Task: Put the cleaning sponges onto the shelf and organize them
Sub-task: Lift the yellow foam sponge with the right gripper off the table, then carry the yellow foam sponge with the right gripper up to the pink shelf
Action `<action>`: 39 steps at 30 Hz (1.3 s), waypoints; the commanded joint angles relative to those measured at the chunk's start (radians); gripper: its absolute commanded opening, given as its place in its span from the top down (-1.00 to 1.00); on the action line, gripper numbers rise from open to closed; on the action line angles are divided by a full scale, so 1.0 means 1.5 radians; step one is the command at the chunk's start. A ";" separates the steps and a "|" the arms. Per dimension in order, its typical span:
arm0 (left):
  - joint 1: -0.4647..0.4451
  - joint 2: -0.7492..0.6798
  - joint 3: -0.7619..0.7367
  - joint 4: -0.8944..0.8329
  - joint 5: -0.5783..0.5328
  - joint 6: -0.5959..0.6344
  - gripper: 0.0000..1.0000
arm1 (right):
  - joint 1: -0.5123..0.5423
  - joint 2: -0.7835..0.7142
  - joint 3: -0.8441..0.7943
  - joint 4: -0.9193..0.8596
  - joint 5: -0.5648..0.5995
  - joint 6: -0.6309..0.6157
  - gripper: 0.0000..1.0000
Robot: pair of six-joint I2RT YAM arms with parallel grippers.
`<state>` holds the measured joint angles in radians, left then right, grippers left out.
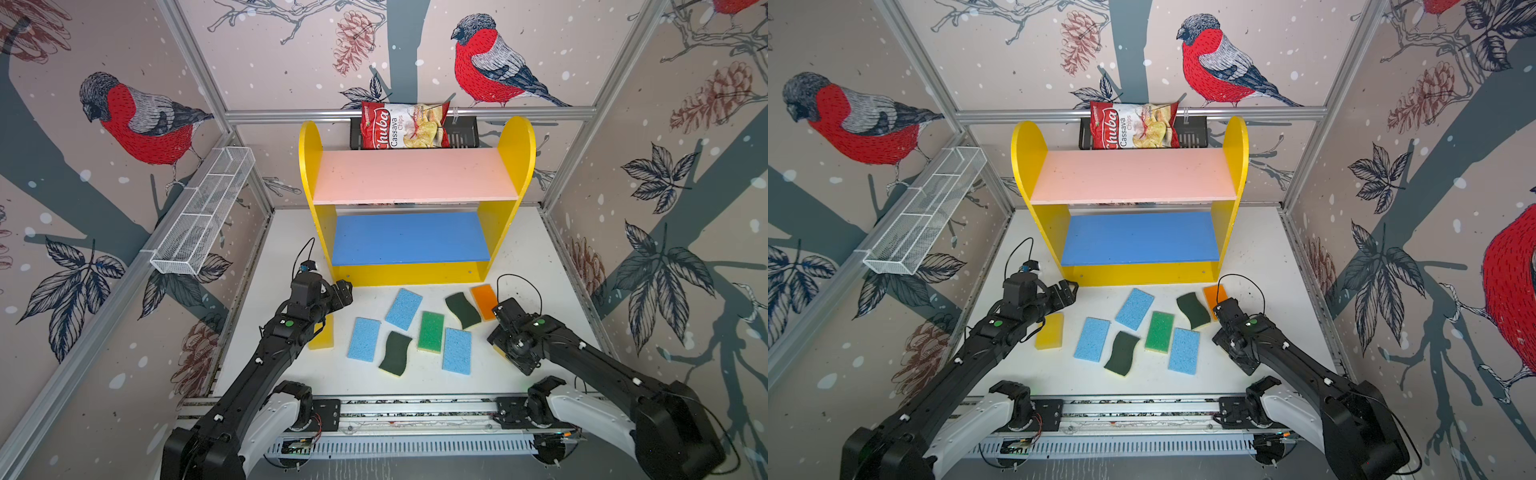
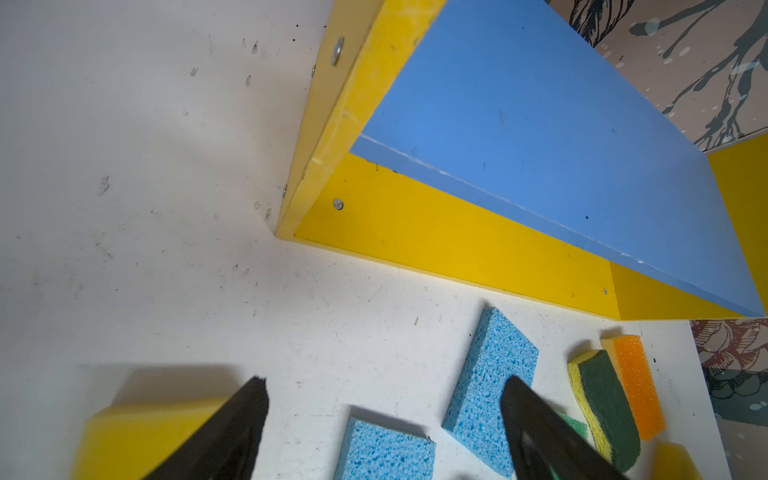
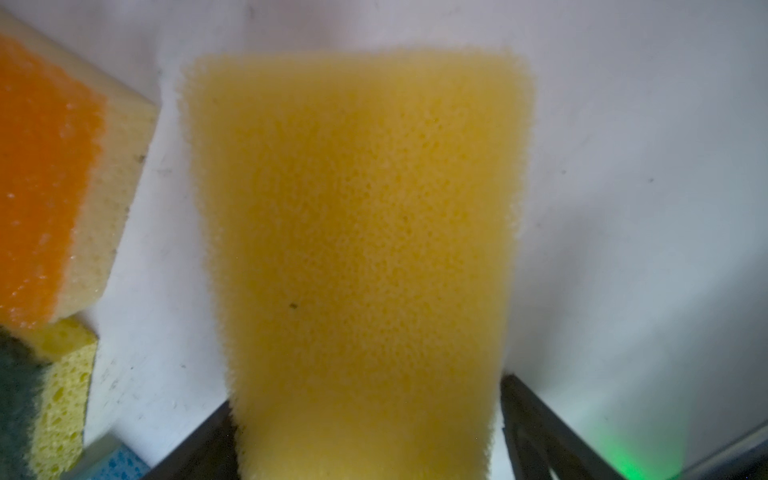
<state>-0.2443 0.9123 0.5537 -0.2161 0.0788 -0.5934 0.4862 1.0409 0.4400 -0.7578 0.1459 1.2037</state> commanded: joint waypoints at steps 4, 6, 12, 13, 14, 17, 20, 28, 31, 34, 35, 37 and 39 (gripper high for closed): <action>0.000 0.015 0.002 0.030 0.026 0.013 -0.77 | -0.009 0.015 -0.010 0.004 -0.002 -0.016 -0.77; 0.000 0.018 0.002 0.032 0.030 0.014 -0.77 | -0.011 0.020 -0.012 0.004 0.009 -0.022 -0.74; 0.000 0.022 0.001 0.032 0.033 0.011 -0.76 | -0.012 0.036 -0.023 0.024 0.021 -0.057 -0.44; 0.001 0.022 0.001 0.031 0.033 0.012 -0.76 | -0.013 0.039 -0.024 0.028 0.018 -0.062 -0.40; 0.001 0.022 0.002 0.030 0.034 0.011 -0.75 | -0.011 0.043 -0.026 0.032 0.014 -0.066 -0.36; 0.000 0.022 0.005 0.028 0.032 0.009 -0.74 | -0.005 0.043 -0.028 0.038 0.015 -0.074 -0.25; 0.000 0.021 0.013 0.022 0.029 0.008 -0.74 | 0.002 0.036 -0.023 0.036 0.019 -0.087 -0.16; -0.001 0.017 0.052 -0.010 0.010 0.023 -0.72 | 0.037 0.014 0.026 0.005 0.042 -0.122 -0.11; -0.001 0.008 0.064 -0.017 0.007 0.027 -0.72 | 0.067 0.005 0.059 -0.026 0.065 -0.118 -0.09; -0.001 -0.001 0.074 -0.024 0.003 0.029 -0.72 | 0.104 -0.003 0.101 -0.060 0.089 -0.107 -0.08; -0.001 -0.003 0.079 -0.026 0.004 0.031 -0.72 | 0.117 -0.004 0.117 -0.071 0.100 -0.105 -0.08; -0.002 -0.005 0.085 -0.029 0.005 0.033 -0.72 | 0.144 -0.004 0.154 -0.092 0.128 -0.104 -0.08; -0.002 -0.008 0.095 -0.033 0.006 0.035 -0.72 | 0.174 0.000 0.194 -0.116 0.155 -0.098 -0.08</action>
<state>-0.2459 0.9058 0.6758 -0.2520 0.1001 -0.5610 0.7059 1.0386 0.6720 -0.8490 0.2863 1.0462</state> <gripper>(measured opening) 0.860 0.542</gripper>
